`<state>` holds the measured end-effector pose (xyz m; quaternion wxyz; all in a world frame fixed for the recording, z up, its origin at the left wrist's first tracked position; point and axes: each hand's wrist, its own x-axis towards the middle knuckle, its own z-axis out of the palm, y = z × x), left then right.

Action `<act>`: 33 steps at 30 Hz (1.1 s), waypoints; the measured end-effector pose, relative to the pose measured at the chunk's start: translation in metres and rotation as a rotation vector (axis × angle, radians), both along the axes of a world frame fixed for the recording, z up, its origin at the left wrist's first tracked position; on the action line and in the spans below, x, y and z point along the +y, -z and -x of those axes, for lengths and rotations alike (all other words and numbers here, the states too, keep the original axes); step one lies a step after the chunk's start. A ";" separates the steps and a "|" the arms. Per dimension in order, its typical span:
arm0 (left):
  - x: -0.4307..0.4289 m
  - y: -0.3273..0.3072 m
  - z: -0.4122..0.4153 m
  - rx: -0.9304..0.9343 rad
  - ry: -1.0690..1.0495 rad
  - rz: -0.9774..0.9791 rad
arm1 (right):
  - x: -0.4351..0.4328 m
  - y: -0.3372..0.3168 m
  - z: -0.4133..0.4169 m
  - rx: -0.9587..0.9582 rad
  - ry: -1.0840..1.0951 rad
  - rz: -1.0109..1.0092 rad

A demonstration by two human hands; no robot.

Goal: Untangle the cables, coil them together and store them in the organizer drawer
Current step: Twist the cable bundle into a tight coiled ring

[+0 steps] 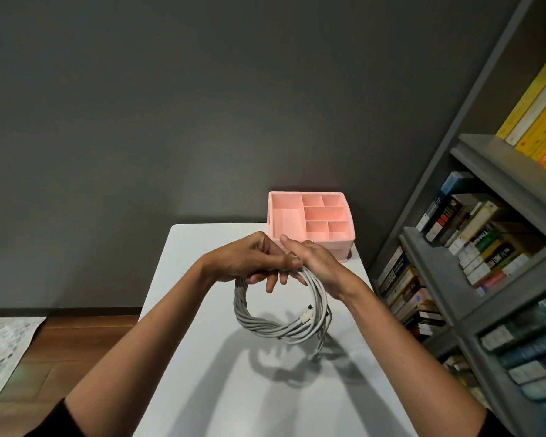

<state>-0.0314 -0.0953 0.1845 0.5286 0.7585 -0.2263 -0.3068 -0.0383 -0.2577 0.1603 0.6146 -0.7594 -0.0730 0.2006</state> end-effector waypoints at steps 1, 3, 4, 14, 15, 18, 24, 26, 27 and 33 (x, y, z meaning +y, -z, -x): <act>-0.001 0.002 0.001 -0.016 -0.014 0.022 | 0.000 0.000 -0.001 -0.006 0.005 0.030; -0.001 0.005 0.002 -0.023 -0.048 0.051 | -0.001 -0.001 -0.005 -0.028 -0.034 0.078; -0.001 0.005 0.003 -0.027 -0.065 0.061 | -0.004 0.002 -0.008 -0.036 -0.069 0.096; 0.014 0.011 0.004 0.013 -0.137 0.223 | -0.048 0.055 -0.023 0.074 -0.176 -0.210; 0.015 0.012 0.004 0.030 -0.124 0.229 | -0.051 0.057 -0.024 0.091 -0.165 -0.239; 0.013 0.011 0.008 0.041 -0.075 0.224 | -0.058 0.077 -0.030 0.072 -0.193 -0.186; 0.021 0.001 0.003 0.025 -0.129 0.350 | -0.062 0.108 -0.021 0.161 0.079 -0.060; 0.021 0.001 0.003 -0.004 -0.126 0.264 | -0.061 0.104 -0.018 0.118 0.171 0.032; 0.020 0.003 0.004 0.000 -0.129 0.237 | -0.058 0.096 -0.018 0.089 0.230 0.088; 0.013 0.016 0.007 0.079 -0.122 0.206 | -0.054 0.049 -0.043 0.029 0.777 -0.386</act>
